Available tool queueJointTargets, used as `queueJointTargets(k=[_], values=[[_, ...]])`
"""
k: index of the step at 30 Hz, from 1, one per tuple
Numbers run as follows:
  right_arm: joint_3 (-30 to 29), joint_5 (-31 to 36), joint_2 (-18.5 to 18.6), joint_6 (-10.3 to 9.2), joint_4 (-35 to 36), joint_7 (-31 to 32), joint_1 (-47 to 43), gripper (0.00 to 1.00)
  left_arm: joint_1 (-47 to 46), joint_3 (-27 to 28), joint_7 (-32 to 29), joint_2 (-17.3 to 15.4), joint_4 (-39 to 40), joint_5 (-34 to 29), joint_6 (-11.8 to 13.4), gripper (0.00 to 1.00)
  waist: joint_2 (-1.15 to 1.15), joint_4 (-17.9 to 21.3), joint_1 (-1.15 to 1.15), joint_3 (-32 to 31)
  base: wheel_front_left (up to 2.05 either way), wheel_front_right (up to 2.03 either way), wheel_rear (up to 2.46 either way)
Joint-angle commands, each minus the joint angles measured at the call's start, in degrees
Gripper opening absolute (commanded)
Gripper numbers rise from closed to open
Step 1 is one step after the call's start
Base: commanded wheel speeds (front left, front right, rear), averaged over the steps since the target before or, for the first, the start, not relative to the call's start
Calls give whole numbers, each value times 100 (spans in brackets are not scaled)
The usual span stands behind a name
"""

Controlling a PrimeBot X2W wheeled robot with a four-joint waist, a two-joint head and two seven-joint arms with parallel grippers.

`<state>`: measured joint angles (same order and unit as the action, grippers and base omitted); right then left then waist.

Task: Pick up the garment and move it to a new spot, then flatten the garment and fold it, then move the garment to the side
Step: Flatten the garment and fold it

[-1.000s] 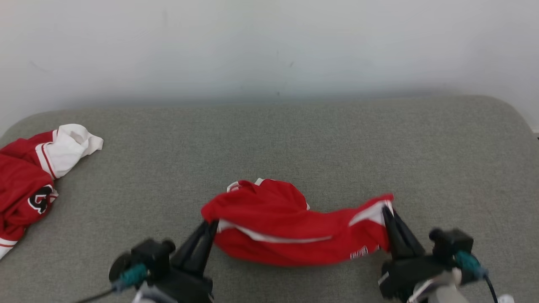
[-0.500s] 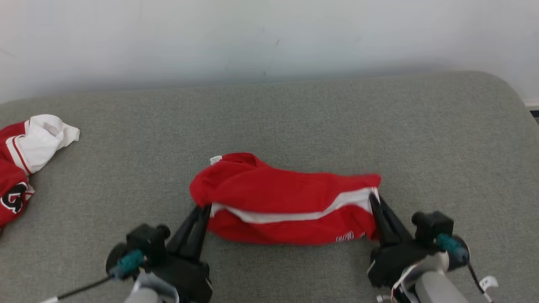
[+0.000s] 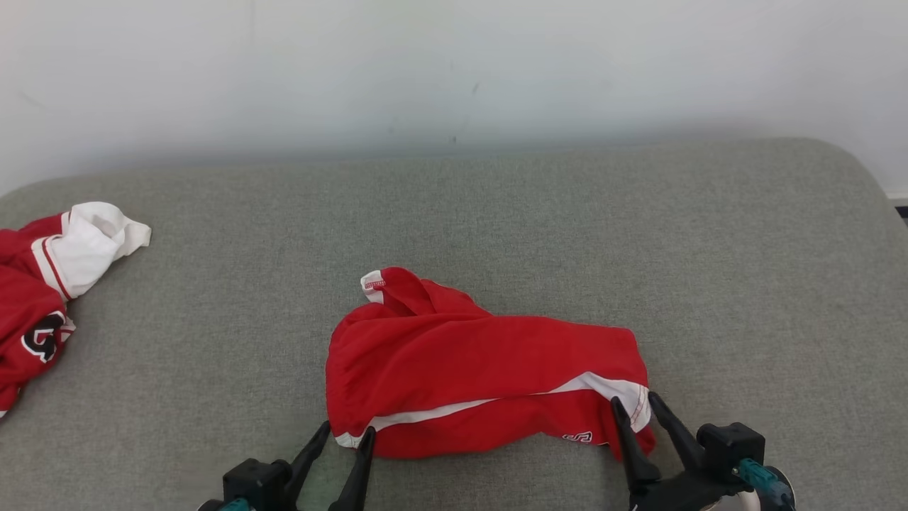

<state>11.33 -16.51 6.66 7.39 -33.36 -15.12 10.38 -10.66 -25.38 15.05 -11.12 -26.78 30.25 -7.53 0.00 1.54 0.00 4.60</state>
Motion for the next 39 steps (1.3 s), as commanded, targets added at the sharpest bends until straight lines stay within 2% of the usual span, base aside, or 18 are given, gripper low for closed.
queueJointTargets(k=[1,8,17,18,19,23,30,39], values=[[-11,-20,17,21,87,-3,-93,100,97,29,20,-28,50,-76,10,100,0,-10,0,-101,0,0,0],[-66,-166,236,21,341,-2,-235,100,107,27,20,-124,101,-95,10,100,0,-8,0,-56,0,0,0],[69,-383,264,21,79,-2,-58,100,-61,-184,20,-244,-131,75,10,100,0,-2,0,9,0,0,0],[92,-406,255,21,61,-2,-69,98,-85,-195,20,-252,-136,91,10,100,0,-16,0,4,0,0,0],[90,-428,253,21,59,-2,-86,92,-103,-192,20,-256,-132,105,10,100,0,-29,0,-3,0,0,0],[38,-507,200,21,114,-2,-264,83,-100,-215,20,-257,-127,119,10,100,0,-79,0,-33,0,0,0],[-19,-531,103,21,367,-2,-611,91,-41,-191,20,-259,-104,136,10,100,0,-80,0,-76,0,0,0],[123,-599,31,21,318,-2,-553,91,-38,-174,20,-245,-122,117,10,100,0,-21,0,-92,0,0,0]])
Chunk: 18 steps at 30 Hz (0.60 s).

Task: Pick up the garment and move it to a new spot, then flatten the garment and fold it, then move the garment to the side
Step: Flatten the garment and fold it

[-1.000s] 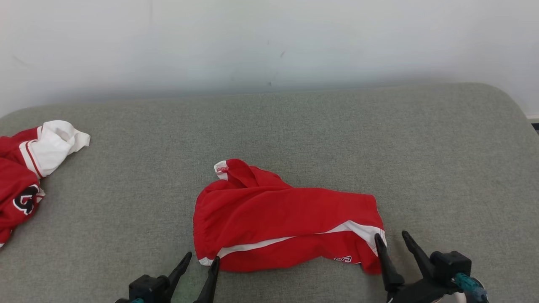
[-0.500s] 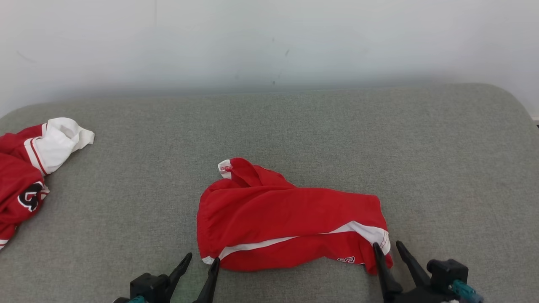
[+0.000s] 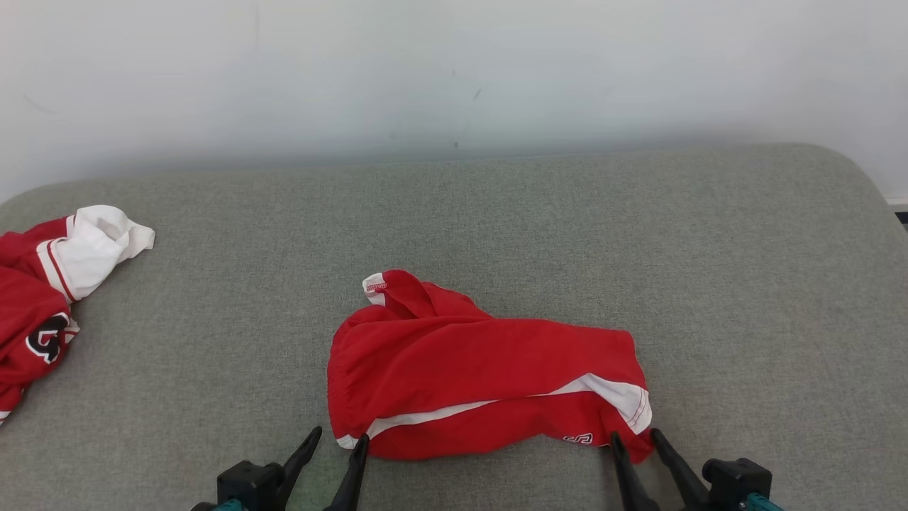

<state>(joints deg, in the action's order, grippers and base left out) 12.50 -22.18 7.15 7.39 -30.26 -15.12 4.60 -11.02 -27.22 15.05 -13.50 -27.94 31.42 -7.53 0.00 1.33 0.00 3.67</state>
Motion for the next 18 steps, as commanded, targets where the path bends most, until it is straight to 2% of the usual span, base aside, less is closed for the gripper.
queueJointTargets(k=[1,18], values=[[38,-43,-28,21,-26,-2,42,91,-9,11,20,-4,-10,-3,10,100,0,1,0,-2,0,0,0],[164,-191,-91,21,-577,-1,623,91,-137,-137,20,60,-137,34,10,100,0,-67,0,-94,0,0,0]])
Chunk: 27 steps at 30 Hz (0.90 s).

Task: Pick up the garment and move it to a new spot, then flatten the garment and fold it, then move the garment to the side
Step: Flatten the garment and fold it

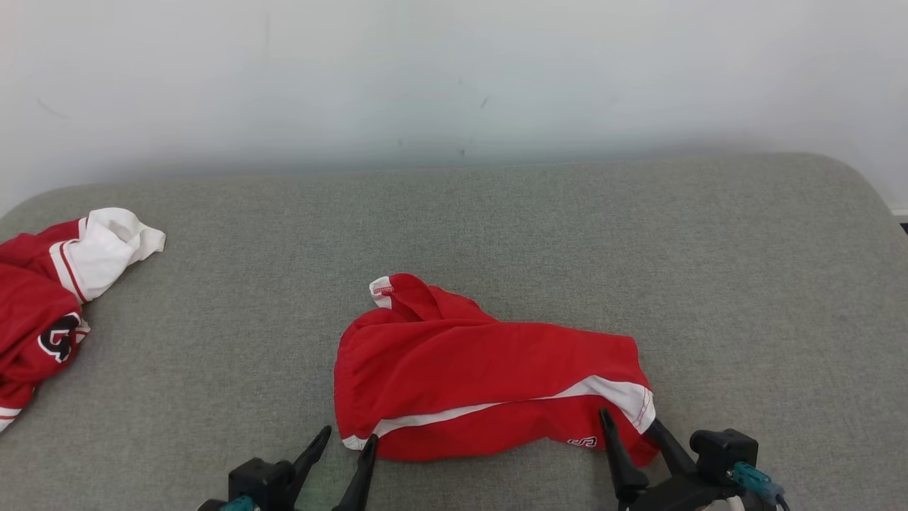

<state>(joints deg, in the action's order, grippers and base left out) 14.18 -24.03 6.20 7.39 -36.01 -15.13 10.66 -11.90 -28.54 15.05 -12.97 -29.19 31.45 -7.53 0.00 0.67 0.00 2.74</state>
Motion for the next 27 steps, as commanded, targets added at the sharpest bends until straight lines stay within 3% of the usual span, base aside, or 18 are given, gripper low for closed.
queueJointTargets(k=[1,14,17,18,19,20,24,27], values=[[-8,-11,12,21,-2,0,27,90,-65,-40,20,9,-31,40,10,100,0,-3,0,2,0,0,0],[12,-60,21,21,-47,-1,246,89,-554,-425,20,-77,-648,313,10,100,0,90,0,119,0,0,0],[42,-67,-1,21,-55,-1,282,83,-619,-594,20,-106,-741,502,10,100,0,115,0,148,0,0,0],[46,-82,-10,21,-63,-1,298,49,-630,-653,20,-119,-758,569,10,52,0,119,0,158,0,0,0],[53,-84,-19,21,-69,-1,314,0,-662,-694,20,-142,-764,601,10,27,0,119,0,170,0,0,0],[61,-77,-25,21,-77,0,332,0,-694,-717,20,-155,-732,637,10,0,0,118,0,173,0,0,0],[39,-34,-23,21,144,-1,353,0,-664,-648,20,-210,-412,807,10,0,0,116,0,167,0,0,0],[-43,-101,139,21,559,0,219,0,-522,-709,19,-372,284,1009,10,0,0,83,0,167,0,0,0]])
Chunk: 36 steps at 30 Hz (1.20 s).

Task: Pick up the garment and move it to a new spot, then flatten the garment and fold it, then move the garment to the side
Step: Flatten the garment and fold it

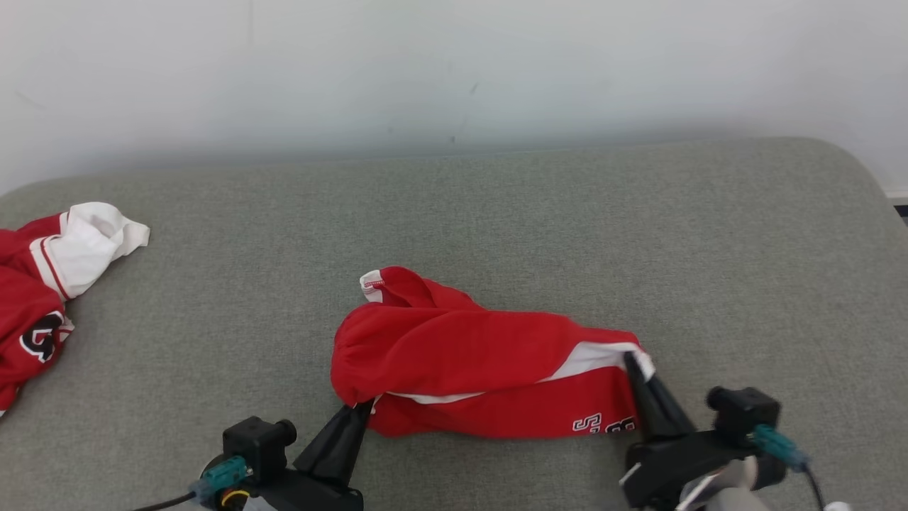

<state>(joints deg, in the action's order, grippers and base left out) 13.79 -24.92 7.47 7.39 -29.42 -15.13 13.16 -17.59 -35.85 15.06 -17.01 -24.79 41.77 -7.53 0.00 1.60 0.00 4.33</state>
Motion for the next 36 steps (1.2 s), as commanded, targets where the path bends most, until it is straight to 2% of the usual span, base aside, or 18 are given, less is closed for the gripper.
queueJointTargets(k=[1,3,6,8,15,20,23,29,36], values=[[-10,-51,70,21,34,0,-76,0,79,-13,18,-94,47,0,10,0,0,-35,0,7,0,0,0],[-61,-138,192,21,282,0,-123,0,-1,-55,19,-338,383,36,11,0,0,-94,0,2,0,0,0],[4,-274,432,21,510,-1,9,0,-284,21,19,-431,719,271,10,0,0,-157,0,11,0,0,0],[136,-414,547,21,586,-1,221,0,-560,25,19,-605,793,357,11,0,0,-161,0,52,0,0,0],[798,-839,998,21,688,336,1839,0,-2517,-679,-304,-1154,883,688,10,0,0,-96,0,604,0,0,0],[1103,-1327,1316,21,630,848,3379,0,-4263,-990,-658,-1327,684,1267,11,0,0,-110,0,1258,0,0,0],[1152,-1770,1351,21,510,1206,4335,0,-5223,-1123,-810,-1357,499,1596,10,0,0,-66,0,1690,0,0,0],[895,-2736,1409,21,-18,1828,6061,0,-6753,-1201,-1018,-1509,45,2326,10,0,0,59,0,2442,0,0,0],[849,-2838,1520,21,-696,1897,7570,0,-8164,-1288,-1198,-1433,-270,2875,10,0,0,193,0,2851,0,0,0]])
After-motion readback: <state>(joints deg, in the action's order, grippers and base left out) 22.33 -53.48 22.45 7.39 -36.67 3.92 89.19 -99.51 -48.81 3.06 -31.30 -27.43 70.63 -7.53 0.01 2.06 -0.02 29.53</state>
